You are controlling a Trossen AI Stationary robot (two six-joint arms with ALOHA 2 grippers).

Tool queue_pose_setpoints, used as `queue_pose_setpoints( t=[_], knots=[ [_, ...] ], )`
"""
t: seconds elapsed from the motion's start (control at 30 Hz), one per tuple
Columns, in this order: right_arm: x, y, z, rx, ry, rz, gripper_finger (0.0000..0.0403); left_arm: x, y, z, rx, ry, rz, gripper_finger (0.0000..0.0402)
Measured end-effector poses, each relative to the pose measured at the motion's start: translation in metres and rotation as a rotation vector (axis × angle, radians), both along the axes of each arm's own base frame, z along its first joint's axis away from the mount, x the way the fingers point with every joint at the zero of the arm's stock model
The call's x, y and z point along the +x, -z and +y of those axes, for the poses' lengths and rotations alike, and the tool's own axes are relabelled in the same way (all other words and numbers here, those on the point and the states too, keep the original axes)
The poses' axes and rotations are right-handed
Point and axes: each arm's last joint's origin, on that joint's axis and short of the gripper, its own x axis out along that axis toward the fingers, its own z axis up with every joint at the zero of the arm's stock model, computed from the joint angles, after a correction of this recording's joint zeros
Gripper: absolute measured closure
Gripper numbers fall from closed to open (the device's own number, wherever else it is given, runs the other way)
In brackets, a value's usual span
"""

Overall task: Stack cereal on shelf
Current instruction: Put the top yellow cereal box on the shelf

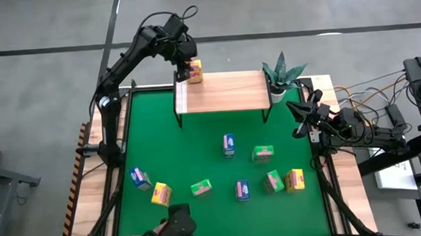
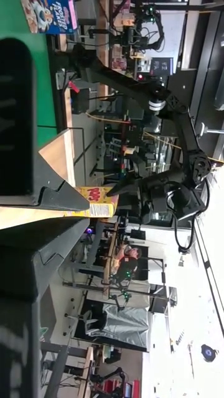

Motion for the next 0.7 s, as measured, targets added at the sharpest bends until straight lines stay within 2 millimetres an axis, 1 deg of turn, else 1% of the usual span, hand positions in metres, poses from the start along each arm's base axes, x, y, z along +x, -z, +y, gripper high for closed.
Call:
queue_pose_setpoints(
  t=[0.2, 0.33, 0.5, 0.7],
  knots=[
    [0.000, 0.000, 0.000, -0.001, 0.000, -0.001, 0.0385, 0.000, 0.001, 0.000, -0.001, -0.001, 0.002, 0.0247],
    [0.000, 0.000, 0.000, -0.004, 0.001, -0.001, 0.0385, 0.001, 0.005, 0.001, -0.007, 0.000, 0.011, 0.0241],
    [0.000, -0.001, 0.000, -0.011, 0.003, -0.001, 0.0385, 0.002, 0.013, 0.002, -0.019, -0.001, 0.028, 0.0215],
    [0.000, -0.001, 0.000, -0.017, 0.005, 0.001, 0.0385, 0.002, 0.011, 0.003, -0.011, -0.002, 0.021, 0.0181]
  ],
)
